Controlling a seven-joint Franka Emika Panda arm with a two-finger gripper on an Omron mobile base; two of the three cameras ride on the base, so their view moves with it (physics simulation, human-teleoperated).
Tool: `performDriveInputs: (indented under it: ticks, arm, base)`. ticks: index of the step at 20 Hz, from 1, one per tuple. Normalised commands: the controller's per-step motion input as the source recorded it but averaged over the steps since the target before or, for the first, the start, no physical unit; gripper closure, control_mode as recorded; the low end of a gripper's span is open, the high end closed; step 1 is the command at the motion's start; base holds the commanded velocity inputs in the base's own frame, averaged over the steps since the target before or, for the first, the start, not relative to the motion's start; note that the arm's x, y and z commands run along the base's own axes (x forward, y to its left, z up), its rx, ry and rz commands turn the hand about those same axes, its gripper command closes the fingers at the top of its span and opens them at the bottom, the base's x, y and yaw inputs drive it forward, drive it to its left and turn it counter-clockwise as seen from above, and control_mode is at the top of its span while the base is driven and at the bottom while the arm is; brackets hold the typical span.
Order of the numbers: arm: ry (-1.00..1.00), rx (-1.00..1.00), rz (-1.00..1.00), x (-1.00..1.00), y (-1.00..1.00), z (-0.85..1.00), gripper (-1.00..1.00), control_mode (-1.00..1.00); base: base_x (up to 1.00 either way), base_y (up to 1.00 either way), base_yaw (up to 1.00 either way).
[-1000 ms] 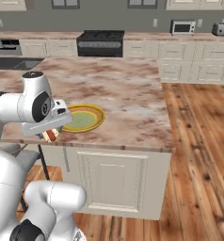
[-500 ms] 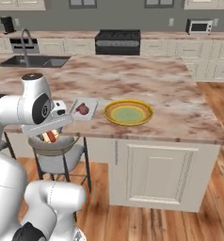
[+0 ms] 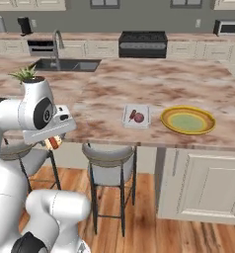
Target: Place one cooked food and one vegetable from the large plate to each tupperware container.
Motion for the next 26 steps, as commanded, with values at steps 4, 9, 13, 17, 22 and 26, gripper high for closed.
performDriveInputs:
  ticks: [4, 9, 13, 17, 22, 26]
  arm:
    - [0.00, 0.00, 0.00, 0.00, 0.00, 0.00, 1.00, 1.00]
    - [0.00, 0.00, 0.00, 0.00, 0.00, 0.00, 1.00, 1.00]
    - [0.00, 0.00, 0.00, 0.00, 0.00, 0.00, 1.00, 1.00]
    - [0.00, 0.00, 0.00, 0.00, 0.00, 0.00, 1.00, 1.00]
    - [0.00, 0.00, 0.00, 0.00, 0.00, 0.00, 1.00, 1.00]
    - [0.00, 0.00, 0.00, 0.00, 0.00, 0.00, 1.00, 1.00]
  base:
    - [0.00, 1.00, -0.03]
    - [0.03, 1.00, -0.04]
    - [0.23, 1.00, -0.07]
    - [0.46, 0.96, -0.19]
    - [0.41, 0.82, -0.22]
    - [0.17, 0.60, -0.21]
